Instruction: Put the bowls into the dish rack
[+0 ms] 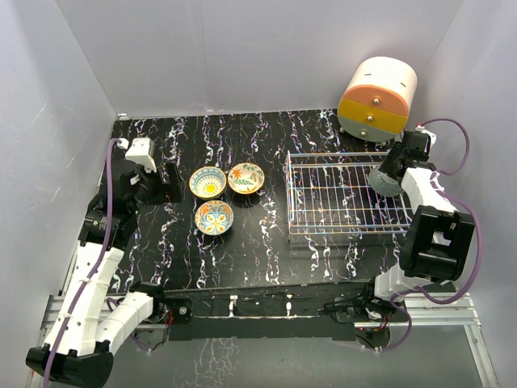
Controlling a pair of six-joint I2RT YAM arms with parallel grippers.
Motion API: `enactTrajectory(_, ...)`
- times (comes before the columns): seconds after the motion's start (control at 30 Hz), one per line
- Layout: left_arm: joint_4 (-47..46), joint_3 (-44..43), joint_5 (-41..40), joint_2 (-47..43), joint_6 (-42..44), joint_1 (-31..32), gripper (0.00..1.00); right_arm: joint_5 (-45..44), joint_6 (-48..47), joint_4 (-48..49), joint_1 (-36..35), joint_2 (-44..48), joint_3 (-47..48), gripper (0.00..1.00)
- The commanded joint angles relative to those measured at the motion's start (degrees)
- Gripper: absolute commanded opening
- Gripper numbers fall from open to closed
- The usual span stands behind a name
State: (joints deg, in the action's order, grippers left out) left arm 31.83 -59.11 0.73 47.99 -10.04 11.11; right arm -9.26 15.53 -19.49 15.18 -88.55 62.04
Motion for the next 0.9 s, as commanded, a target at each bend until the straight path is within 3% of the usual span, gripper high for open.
enactTrajectory(0.0, 0.86, -0.04, -0.47, -1.19, 0.46, 0.22, 0.97, -0.32, 0.99, 5.71, 0.38, 0.47, 0.07, 0.56)
enactTrajectory(0.1, 0.81, 0.05, -0.44, -1.36, 0.47, 0.22, 0.97, 0.32, 1.06, 6.04, 0.38, 1.1, -0.08, 0.59)
enactTrajectory(0.27, 0.76, 0.3, -0.34, -1.58, 0.38, 0.22, 0.97, 1.15, 0.99, 6.39, 0.38, 3.24, -0.38, 0.76)
enactTrajectory(0.63, 0.46, 1.52, -1.55, -2.37, 0.46, 0.21, 0.97, 14.55, 0.71, 2.13, -0.49, 15.04, -0.47, 0.99)
enactTrajectory(0.77, 0.47, 1.76, -2.43, -2.29, 0.38, 0.22, 0.97, 13.89, 0.03, -1.27, -7.24, 18.98, 2.02, 0.99)
enactTrajectory(0.87, -0.16, 1.58, -2.75, -2.66, -0.39, 0.18, 0.97, 11.5, 0.86, -2.35, -17.98, 19.46, 4.23, 0.99)
